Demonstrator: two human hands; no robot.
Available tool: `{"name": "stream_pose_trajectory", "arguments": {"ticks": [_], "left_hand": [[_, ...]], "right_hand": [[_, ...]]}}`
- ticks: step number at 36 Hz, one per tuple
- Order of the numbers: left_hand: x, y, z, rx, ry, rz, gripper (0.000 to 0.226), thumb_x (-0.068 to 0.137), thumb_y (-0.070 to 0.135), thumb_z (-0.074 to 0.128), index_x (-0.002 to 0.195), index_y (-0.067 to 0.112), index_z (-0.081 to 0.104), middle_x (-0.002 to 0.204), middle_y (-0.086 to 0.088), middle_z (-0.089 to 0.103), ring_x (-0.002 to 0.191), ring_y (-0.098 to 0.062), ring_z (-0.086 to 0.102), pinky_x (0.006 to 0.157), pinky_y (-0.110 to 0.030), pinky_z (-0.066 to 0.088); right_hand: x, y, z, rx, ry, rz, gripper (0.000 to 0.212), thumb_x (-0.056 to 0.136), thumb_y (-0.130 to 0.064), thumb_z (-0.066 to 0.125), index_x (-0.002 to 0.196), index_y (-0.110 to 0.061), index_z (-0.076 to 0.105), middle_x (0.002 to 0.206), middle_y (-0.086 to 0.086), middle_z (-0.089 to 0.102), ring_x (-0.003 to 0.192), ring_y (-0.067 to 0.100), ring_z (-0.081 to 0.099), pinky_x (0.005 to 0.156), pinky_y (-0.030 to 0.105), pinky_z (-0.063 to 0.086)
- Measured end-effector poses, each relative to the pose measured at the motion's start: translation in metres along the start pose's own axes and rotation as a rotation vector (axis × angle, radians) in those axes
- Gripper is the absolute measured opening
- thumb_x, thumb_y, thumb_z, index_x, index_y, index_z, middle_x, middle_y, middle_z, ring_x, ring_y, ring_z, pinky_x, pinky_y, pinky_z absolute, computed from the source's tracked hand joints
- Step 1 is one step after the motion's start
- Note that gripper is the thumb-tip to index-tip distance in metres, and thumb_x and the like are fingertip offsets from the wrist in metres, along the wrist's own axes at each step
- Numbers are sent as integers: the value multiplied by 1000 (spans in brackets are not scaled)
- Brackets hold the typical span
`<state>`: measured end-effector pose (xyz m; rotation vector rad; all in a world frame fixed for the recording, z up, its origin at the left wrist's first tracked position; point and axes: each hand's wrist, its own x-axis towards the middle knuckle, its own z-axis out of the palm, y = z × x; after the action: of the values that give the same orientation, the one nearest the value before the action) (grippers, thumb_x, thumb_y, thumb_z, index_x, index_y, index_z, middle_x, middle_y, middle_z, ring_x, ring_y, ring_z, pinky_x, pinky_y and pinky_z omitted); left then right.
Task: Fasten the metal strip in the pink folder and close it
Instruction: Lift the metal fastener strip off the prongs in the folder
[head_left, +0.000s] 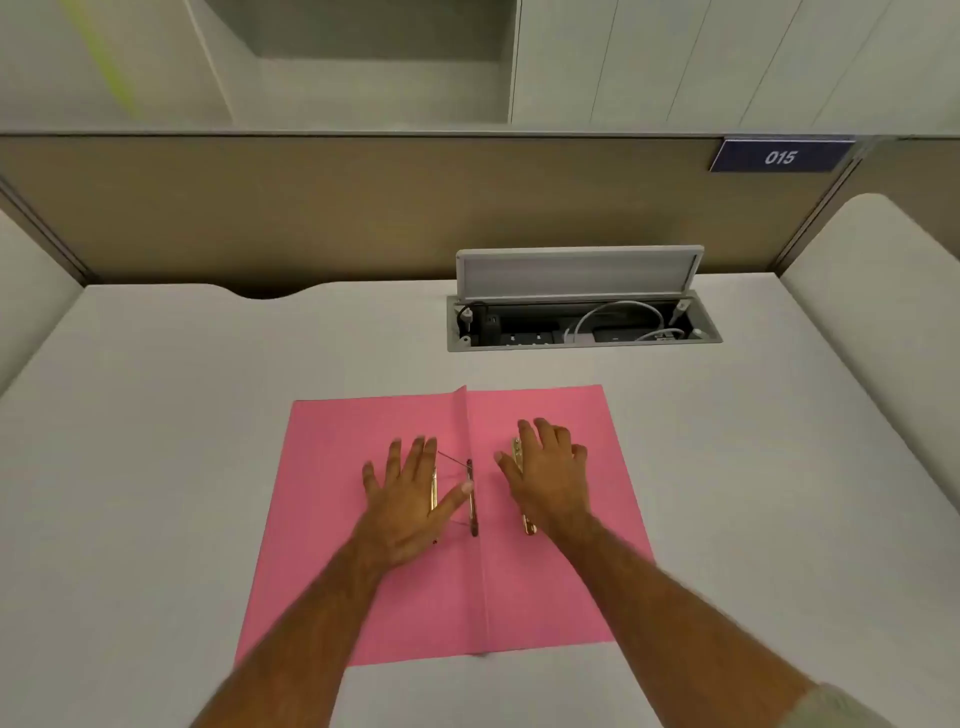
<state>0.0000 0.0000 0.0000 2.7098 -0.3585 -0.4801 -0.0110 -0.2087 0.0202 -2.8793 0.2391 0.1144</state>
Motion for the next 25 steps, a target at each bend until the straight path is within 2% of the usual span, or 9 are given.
{"name": "stream_pose_trajectory", "arguments": {"ticks": [3, 6, 9, 12, 14, 16, 19, 23, 25], "left_hand": [[-5, -1, 4, 8, -28, 15, 115, 73, 95, 2, 162, 21, -4, 170, 6, -7, 156, -22, -17, 121, -62, -10], [-11, -4, 12, -17, -50, 31, 114, 74, 94, 6, 162, 22, -3, 170, 9, -7, 155, -19, -18, 120, -59, -14], [-17, -6, 14, -92, -58, 51, 92, 85, 81, 5, 162, 30, 7, 170, 12, 4, 156, -15, -13, 121, -56, -17], [-22, -8, 15, -194, -20, 41, 61, 103, 55, 12, 159, 33, 25, 168, 15, 16, 156, -9, -6, 123, -52, -14], [-25, -10, 15, -158, -35, 51, 53, 108, 44, 15, 158, 32, 29, 168, 16, 14, 156, -8, -6, 124, -50, -14], [-27, -12, 17, -88, -86, 77, 52, 109, 41, 17, 159, 32, 23, 169, 16, 5, 156, -10, -11, 123, -51, -16], [-28, -15, 19, 34, -147, 99, 64, 105, 49, 28, 162, 31, 5, 169, 13, -11, 153, -13, -22, 121, -56, -17], [-29, -14, 25, 96, -168, 134, 100, 79, 89, 31, 155, 44, -16, 160, 17, -30, 148, -19, -35, 114, -60, -25], [-30, -11, 30, 117, -137, 143, 110, 67, 100, 27, 151, 48, -21, 158, 17, -35, 146, -21, -40, 111, -62, -26]], "right_hand": [[-2, 1, 4, -21, -12, 9, 63, 102, -55, 39, 150, -15, 39, 154, 9, 44, 139, 31, 40, 111, 53, 37], [-7, 0, 11, -45, -16, 38, 57, 100, -53, 46, 141, -12, 49, 142, 12, 50, 129, 32, 45, 104, 50, 40], [-11, -2, 14, -64, -31, 113, 50, 99, -49, 52, 127, -8, 59, 127, 12, 56, 118, 31, 49, 96, 46, 43], [-14, -3, 16, -21, -47, 207, 43, 99, -42, 56, 125, -8, 59, 124, 12, 59, 115, 30, 53, 93, 44, 46], [-15, -5, 17, 13, -40, 262, 38, 99, -36, 57, 123, -7, 60, 122, 12, 61, 114, 29, 55, 91, 42, 48], [-16, -7, 17, 46, -43, 308, 32, 99, -31, 59, 120, -6, 63, 119, 11, 63, 111, 28, 57, 88, 40, 49], [-19, -13, 17, 90, -65, 350, 25, 97, -21, 61, 117, -6, 66, 115, 10, 64, 107, 26, 60, 84, 38, 52], [-22, -19, 17, 143, -58, 403, 22, 95, -17, 63, 115, -7, 68, 113, 10, 64, 105, 26, 61, 84, 40, 56], [-24, -21, 15, 159, -54, 419, 22, 95, -18, 64, 114, -7, 68, 112, 9, 64, 104, 26, 62, 85, 41, 57]]}}
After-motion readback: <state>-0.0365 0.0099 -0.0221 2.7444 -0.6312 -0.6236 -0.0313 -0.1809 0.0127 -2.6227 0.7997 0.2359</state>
